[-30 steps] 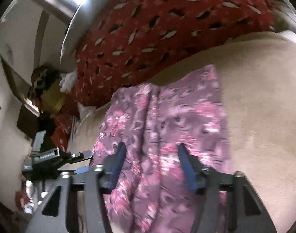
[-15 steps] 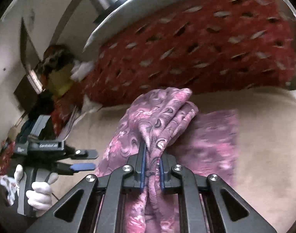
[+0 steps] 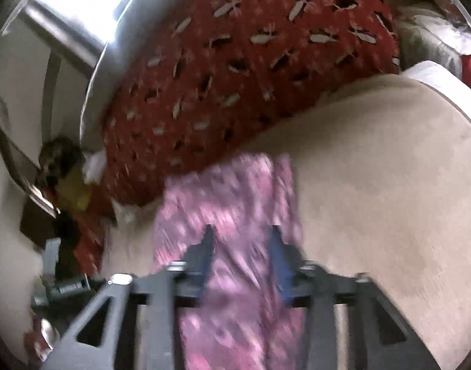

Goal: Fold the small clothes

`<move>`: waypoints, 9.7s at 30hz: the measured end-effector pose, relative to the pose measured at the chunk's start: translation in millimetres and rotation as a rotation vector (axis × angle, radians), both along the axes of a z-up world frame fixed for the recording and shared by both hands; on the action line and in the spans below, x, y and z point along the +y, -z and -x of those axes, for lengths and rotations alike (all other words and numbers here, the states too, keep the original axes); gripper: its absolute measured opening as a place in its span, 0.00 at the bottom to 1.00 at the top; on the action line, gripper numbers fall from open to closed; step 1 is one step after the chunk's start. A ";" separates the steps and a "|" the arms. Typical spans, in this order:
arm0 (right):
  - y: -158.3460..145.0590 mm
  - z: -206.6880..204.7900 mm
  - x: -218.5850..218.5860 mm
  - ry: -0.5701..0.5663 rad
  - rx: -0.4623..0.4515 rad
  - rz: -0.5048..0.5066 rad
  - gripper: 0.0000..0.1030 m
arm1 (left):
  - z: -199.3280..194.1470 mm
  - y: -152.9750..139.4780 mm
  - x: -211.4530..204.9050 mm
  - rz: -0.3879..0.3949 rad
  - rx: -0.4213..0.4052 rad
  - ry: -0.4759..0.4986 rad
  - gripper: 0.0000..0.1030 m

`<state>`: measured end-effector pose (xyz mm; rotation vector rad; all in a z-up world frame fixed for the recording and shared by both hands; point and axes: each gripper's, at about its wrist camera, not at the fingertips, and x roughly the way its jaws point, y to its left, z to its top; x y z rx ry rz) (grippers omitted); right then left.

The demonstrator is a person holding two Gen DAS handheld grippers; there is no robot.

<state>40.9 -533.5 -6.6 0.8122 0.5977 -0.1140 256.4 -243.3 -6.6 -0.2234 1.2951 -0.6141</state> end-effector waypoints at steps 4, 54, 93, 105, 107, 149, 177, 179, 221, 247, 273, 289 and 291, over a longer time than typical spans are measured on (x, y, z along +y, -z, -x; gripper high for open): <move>7.8 -54.3 -2.4 0.005 0.128 0.032 0.55 | -17.6 -2.3 -32.8 -0.035 -0.020 0.018 0.62; -16.6 -3.1 63.2 -0.178 0.102 0.292 0.28 | 43.3 15.5 17.7 -0.159 -0.143 -0.067 0.68; 21.8 34.2 47.7 -0.104 0.189 0.128 0.24 | 50.5 37.6 1.7 -0.135 -0.022 0.037 0.69; -20.9 -72.6 15.4 -0.041 0.118 0.164 0.29 | -46.5 15.9 -69.0 -0.189 -0.114 -0.015 0.69; -7.0 -84.6 3.9 0.001 0.115 0.100 0.29 | -57.8 30.3 -69.8 -0.191 -0.067 -0.038 0.71; -51.9 7.7 120.9 -0.219 0.047 0.231 0.24 | 81.0 -50.6 46.6 -0.063 -0.166 0.043 0.20; -22.8 -10.1 188.9 -0.168 0.049 0.223 0.36 | 49.3 -13.2 66.9 -0.197 -0.207 0.053 0.40; -14.1 -24.3 180.5 -0.156 0.076 0.238 0.35 | 37.7 -3.2 54.9 -0.239 -0.215 0.039 0.45; 43.1 114.7 193.8 -0.147 0.369 0.301 0.65 | 165.5 34.6 156.3 -0.233 -0.081 -0.026 0.82; 48.5 131.7 204.7 0.007 0.333 0.346 0.75 | 177.3 37.6 139.7 -0.234 -0.145 0.017 0.99; 4.4 10.5 159.7 -0.033 0.282 0.098 0.66 | 89.0 -18.7 118.5 -0.191 -0.123 -0.067 1.00; -8.8 10.1 150.4 -0.083 0.206 0.188 0.41 | 88.0 6.4 128.3 -0.146 -0.065 -0.067 1.00; 5.3 19.1 162.1 -0.143 0.236 0.197 0.40 | 96.6 21.7 128.4 -0.166 -0.025 -0.058 1.00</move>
